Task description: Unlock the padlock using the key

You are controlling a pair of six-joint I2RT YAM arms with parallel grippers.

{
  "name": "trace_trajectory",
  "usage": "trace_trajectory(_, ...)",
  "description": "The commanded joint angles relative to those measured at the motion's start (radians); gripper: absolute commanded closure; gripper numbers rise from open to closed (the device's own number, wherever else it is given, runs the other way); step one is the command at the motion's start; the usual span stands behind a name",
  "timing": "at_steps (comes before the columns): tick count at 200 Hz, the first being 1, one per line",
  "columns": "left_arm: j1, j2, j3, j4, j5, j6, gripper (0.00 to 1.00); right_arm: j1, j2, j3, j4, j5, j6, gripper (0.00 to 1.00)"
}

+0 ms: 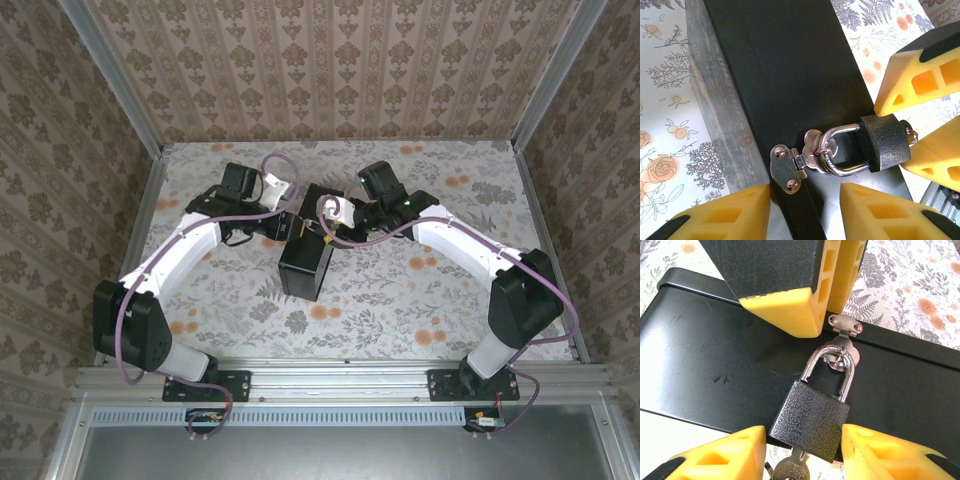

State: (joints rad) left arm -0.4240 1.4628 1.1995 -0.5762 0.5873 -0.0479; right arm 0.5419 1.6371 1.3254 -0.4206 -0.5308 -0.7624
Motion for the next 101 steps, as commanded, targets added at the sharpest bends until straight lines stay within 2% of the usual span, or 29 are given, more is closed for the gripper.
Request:
trace_trajectory(1,-0.010,0.015,0.026,-0.029,0.048,0.040,0.58,-0.016,0.027,0.054,0.008,-0.009,0.093,0.57)
trace_trajectory(49,-0.015,0.015,0.014,-0.013,0.090,0.038,0.59,-0.019,0.026,0.063,0.028,-0.057,0.188,0.55)
trace_trajectory(72,-0.015,0.015,0.017,-0.013,0.094,0.042,0.59,-0.014,0.027,0.056,0.006,-0.046,0.162,0.54)
trace_trajectory(101,-0.009,0.017,0.027,-0.020,0.093,0.045,0.59,-0.018,0.019,0.039,-0.035,-0.016,0.088,0.48)
